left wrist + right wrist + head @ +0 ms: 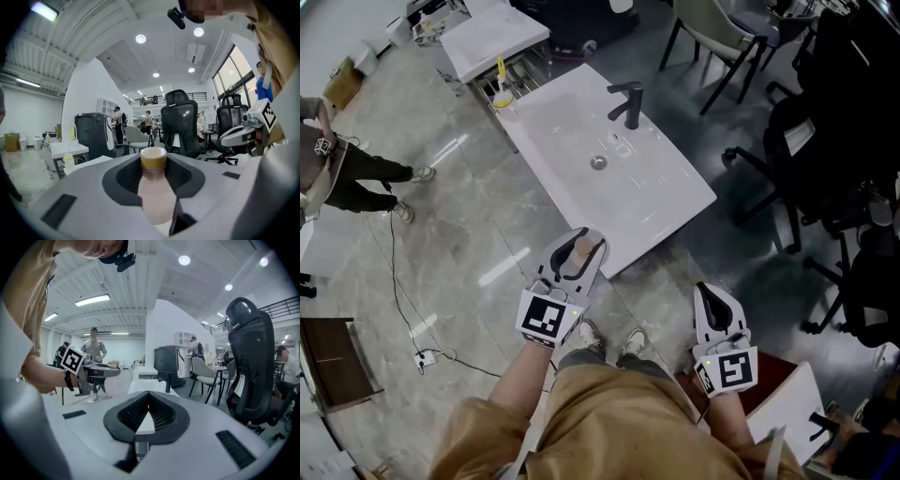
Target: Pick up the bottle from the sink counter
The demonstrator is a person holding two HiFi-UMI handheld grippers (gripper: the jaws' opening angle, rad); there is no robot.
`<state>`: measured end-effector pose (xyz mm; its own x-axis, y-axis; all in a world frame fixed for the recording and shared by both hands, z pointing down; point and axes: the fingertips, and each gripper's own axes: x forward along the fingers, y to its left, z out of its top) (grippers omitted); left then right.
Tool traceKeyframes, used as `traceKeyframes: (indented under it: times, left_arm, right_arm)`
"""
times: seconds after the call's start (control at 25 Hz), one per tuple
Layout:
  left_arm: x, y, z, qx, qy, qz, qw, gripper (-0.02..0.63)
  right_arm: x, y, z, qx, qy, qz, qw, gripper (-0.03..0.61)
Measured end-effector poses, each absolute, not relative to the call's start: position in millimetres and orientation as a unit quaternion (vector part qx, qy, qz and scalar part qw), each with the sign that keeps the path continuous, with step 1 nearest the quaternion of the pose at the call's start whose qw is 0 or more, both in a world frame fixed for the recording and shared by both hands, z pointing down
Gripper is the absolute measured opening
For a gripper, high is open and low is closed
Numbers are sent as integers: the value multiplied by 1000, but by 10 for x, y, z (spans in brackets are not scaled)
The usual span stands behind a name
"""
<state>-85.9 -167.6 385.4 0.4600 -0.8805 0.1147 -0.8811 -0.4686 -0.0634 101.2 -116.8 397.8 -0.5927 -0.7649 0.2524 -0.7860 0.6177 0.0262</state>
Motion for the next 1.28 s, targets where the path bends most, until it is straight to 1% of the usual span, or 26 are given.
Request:
traceKeyframes:
  times: [0.84,1.28]
  left_arm:
    - [-1020,-1336,3387,847,-530,47,7,130]
    - [-1282,-988,3052,827,-562,33,0,130]
  right_arm:
    - [1063,-1292,3817,436,-894,23,103,3]
    - [1206,-1380,3662,451,-888,7,91,3]
